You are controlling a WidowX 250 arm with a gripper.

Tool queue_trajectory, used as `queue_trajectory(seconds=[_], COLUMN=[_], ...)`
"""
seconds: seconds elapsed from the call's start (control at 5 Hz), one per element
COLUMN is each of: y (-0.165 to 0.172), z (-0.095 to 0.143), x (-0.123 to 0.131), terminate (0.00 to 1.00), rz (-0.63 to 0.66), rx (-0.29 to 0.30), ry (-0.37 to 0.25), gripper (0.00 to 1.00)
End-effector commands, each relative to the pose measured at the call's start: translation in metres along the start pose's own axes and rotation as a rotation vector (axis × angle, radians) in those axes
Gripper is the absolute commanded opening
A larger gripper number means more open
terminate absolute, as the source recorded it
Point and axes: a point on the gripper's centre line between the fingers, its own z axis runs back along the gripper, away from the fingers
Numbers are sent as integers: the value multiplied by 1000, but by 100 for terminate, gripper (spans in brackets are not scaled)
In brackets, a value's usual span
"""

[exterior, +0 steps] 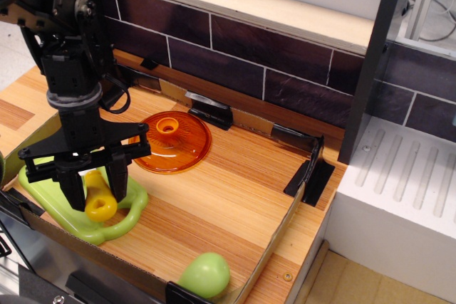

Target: Put knife on cutting board

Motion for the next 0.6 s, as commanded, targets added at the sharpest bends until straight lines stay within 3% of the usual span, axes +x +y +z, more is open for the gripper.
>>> queue_trajectory(seconds=[0.0, 0.2, 0.4], y=[9, 10, 4], z=[8, 13, 25], x=[-3, -4, -6], terminate=[0, 0, 100], rz=[-35, -72, -57], rx=[29, 33, -29], ry=[-11, -15, -152], gripper=[100, 100, 100])
